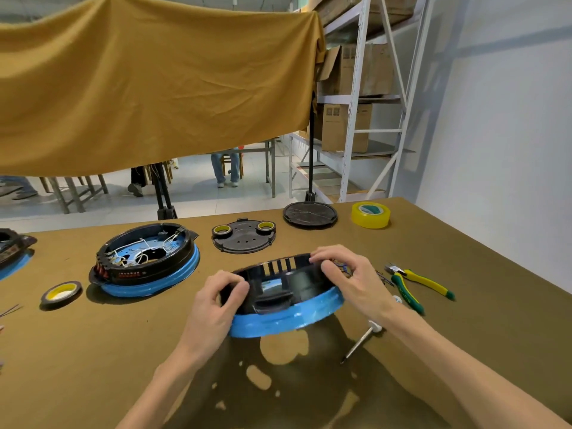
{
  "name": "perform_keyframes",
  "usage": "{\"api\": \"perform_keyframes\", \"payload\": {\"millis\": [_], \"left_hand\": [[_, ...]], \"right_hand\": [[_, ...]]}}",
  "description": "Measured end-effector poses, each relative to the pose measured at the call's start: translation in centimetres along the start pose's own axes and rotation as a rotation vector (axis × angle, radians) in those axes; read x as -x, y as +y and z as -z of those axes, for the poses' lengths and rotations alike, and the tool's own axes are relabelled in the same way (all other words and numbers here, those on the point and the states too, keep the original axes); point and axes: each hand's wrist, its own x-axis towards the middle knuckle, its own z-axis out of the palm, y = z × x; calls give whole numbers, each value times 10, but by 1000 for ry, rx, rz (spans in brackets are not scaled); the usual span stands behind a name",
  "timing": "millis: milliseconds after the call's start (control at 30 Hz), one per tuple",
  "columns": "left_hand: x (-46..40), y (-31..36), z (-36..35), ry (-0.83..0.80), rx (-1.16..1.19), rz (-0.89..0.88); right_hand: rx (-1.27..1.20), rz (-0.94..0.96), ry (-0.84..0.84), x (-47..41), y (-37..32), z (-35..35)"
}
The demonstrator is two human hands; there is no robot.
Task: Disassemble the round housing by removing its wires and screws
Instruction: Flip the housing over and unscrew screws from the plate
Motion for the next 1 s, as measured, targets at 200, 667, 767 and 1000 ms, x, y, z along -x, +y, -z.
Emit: {"api": "perform_keyframes", "payload": {"millis": [200,667,767,1000], "left_hand": [[-34,38,21,-59,210,241],[-66,50,15,-122,227,274],[-65,40,12,-141,179,277],[-65,25,16,-222,188,279]], "right_hand": [[183,113,-182,-2,-6,12],[-340,-480,-66,-46,-16,24],[-290,-471,-115,-46,-9,25],[-257,-449,-47,-46,-10,18]]}}
